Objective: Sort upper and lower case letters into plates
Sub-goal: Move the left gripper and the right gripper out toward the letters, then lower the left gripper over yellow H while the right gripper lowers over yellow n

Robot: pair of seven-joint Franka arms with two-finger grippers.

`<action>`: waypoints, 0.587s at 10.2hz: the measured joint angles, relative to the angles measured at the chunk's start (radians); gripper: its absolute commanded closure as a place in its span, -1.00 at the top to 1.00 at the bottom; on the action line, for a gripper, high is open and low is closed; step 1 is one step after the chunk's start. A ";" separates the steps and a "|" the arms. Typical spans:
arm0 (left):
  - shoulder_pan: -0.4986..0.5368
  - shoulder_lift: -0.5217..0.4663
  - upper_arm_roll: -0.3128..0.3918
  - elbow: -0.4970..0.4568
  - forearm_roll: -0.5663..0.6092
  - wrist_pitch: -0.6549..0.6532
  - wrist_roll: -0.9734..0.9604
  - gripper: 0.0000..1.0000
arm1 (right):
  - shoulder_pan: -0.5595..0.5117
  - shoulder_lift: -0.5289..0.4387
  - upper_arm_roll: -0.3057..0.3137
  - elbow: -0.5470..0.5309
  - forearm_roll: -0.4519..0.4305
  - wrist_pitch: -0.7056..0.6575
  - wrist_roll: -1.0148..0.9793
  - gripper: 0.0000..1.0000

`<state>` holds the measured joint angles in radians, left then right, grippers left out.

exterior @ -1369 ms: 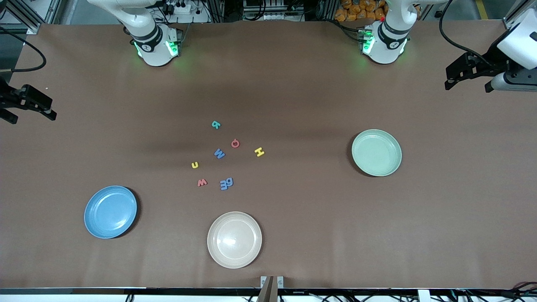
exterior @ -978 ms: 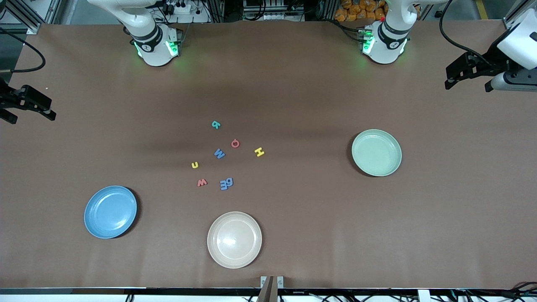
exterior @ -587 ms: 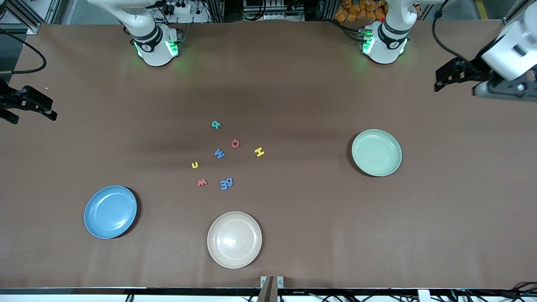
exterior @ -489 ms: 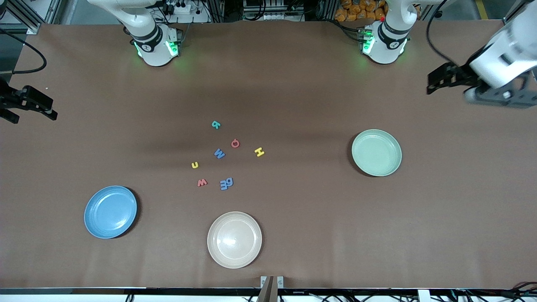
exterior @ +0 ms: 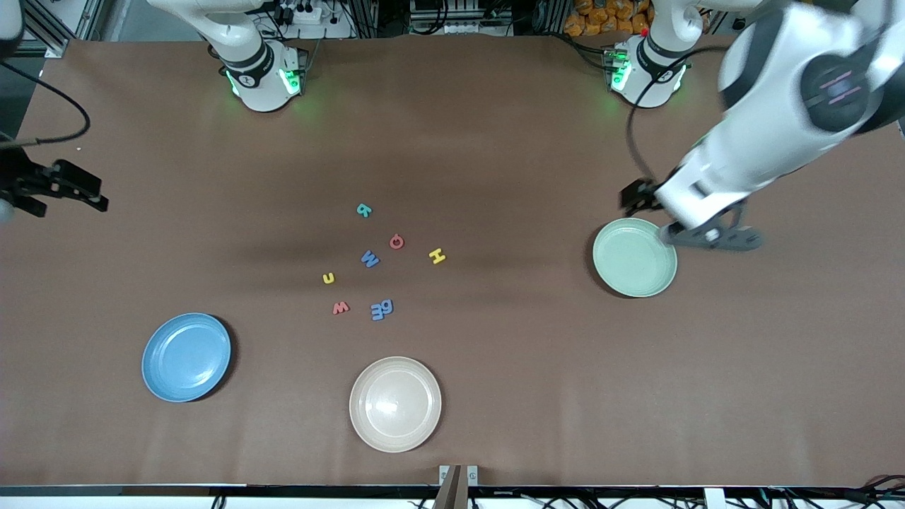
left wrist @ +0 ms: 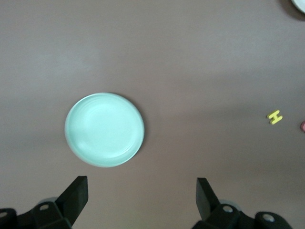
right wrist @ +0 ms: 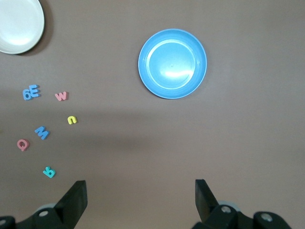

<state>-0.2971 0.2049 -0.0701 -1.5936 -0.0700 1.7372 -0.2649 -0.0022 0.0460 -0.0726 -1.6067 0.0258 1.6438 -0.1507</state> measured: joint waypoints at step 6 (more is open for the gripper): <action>-0.212 0.240 -0.001 0.001 0.000 0.353 -0.573 1.00 | 0.110 0.191 0.006 -0.005 0.006 0.102 0.001 1.00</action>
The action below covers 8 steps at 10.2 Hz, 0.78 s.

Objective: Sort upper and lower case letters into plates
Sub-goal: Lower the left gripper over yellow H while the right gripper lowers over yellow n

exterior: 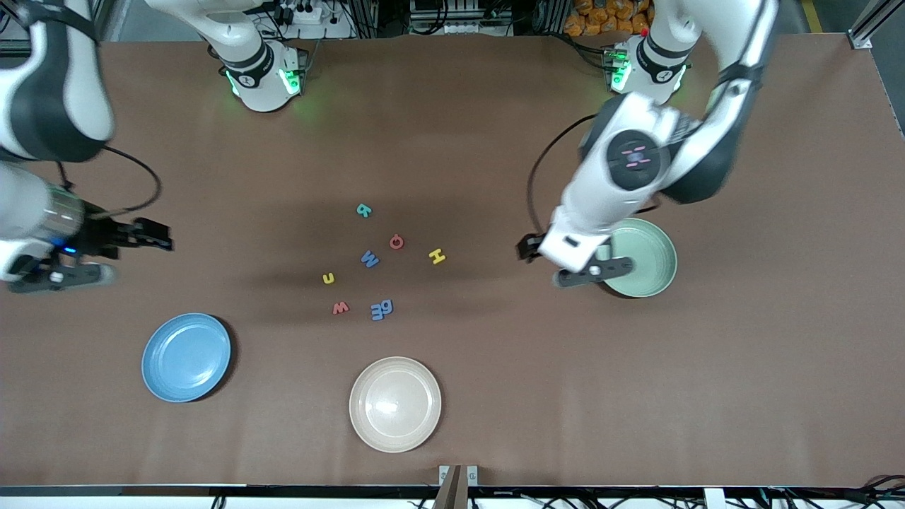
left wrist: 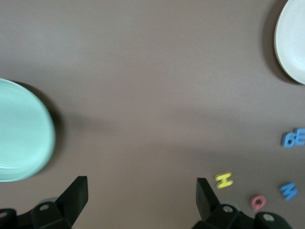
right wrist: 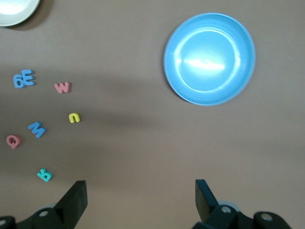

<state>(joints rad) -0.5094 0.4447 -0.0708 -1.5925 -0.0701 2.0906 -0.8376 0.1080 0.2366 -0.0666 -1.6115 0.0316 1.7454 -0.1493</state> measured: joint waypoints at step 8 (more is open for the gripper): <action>-0.289 0.302 0.108 0.128 0.006 0.082 -0.727 1.00 | 0.208 0.164 0.004 -0.133 0.031 0.341 0.147 1.00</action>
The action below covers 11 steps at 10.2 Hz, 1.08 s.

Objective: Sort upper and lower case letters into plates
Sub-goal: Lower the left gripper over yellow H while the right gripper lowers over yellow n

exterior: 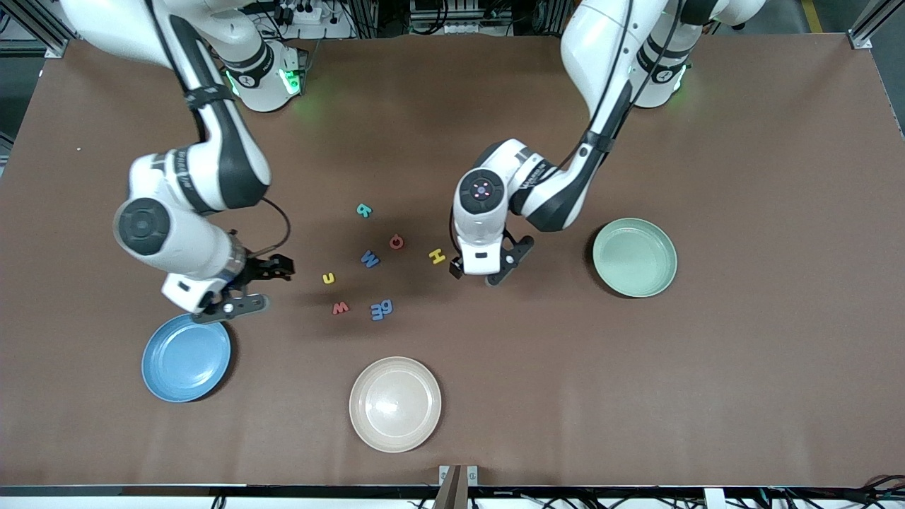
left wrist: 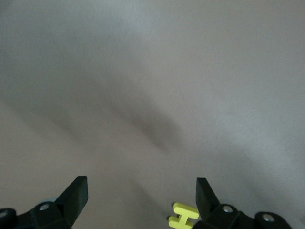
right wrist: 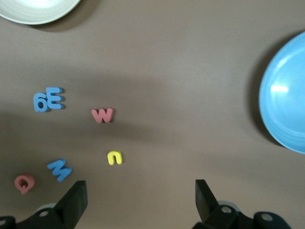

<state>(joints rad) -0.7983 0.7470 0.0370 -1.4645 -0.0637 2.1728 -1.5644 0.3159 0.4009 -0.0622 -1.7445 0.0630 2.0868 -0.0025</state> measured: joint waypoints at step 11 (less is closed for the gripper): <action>-0.055 0.146 -0.012 0.218 0.021 -0.129 0.393 1.00 | 0.099 0.123 0.012 -0.275 0.002 0.440 0.094 1.00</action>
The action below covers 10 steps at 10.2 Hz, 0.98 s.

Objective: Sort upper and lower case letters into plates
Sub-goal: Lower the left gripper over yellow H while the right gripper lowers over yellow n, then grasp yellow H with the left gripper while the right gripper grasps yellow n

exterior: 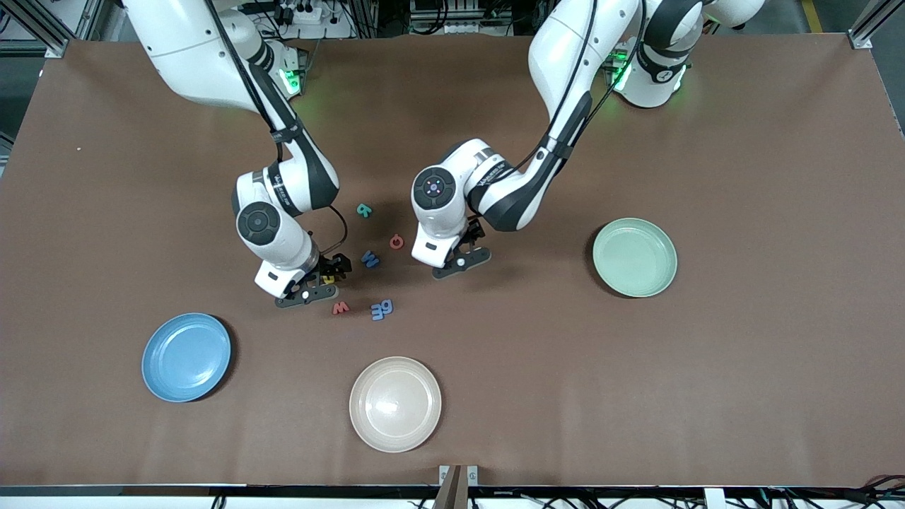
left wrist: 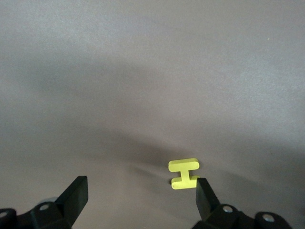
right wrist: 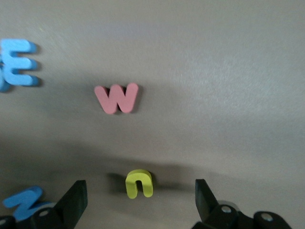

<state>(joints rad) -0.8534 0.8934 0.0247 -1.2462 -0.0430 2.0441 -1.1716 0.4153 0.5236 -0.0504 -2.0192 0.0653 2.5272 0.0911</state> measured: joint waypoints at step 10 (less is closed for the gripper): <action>-0.007 0.088 0.001 0.093 0.000 0.132 -0.163 1.00 | 0.023 0.018 0.006 -0.050 0.000 0.102 0.017 1.00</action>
<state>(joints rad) -0.8604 0.9813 0.0252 -1.1531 -0.0430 2.1766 -1.3342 0.4379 0.5413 -0.0447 -2.0696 0.0653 2.6291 0.1079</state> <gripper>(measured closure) 0.000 0.000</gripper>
